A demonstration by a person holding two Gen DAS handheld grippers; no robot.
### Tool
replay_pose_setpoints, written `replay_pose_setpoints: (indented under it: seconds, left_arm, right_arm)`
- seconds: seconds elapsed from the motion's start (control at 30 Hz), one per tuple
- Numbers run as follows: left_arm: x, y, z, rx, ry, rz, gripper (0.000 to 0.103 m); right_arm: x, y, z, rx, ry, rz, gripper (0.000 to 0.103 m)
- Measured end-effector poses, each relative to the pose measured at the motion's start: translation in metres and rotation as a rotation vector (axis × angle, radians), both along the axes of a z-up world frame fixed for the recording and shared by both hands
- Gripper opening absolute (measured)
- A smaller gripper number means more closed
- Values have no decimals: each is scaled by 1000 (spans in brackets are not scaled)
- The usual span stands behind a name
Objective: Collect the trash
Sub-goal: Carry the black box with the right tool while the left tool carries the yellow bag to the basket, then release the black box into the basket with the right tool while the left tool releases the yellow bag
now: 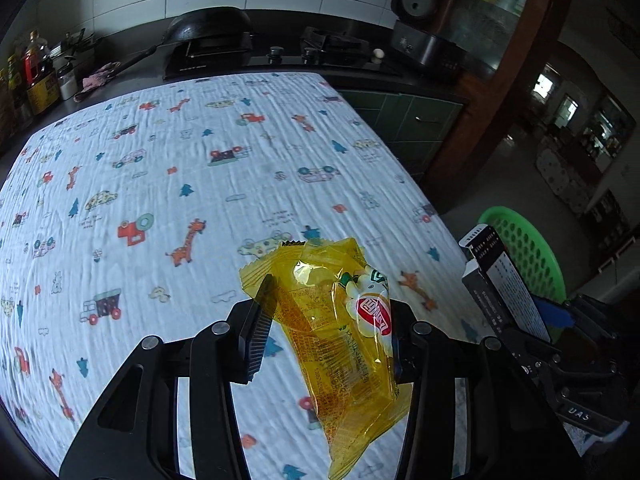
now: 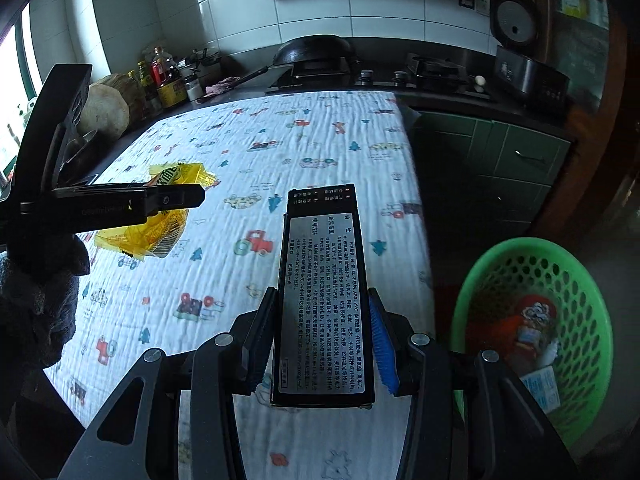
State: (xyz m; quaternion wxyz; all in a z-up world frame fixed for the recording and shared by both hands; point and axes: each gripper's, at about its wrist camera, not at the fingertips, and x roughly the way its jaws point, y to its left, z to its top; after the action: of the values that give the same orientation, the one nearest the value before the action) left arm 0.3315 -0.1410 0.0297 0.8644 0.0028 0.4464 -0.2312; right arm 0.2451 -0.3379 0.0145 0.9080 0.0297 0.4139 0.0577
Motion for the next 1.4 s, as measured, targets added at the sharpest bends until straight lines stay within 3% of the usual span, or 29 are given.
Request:
replay_pose_setpoints:
  seconds: [0.6, 1.0, 1.4]
  left_arm:
    - [-42, -133, -5, 29, 5, -197, 46]
    - [-41, -214, -15, 83, 12, -282, 46]
    - [-49, -269, -31, 113, 12, -354, 46]
  right_arm:
    - [-59, -114, -27, -10, 30, -226, 43]
    - [-70, -176, -47, -10, 60, -352, 43]
    - [-79, -215, -59, 23, 64, -452, 47]
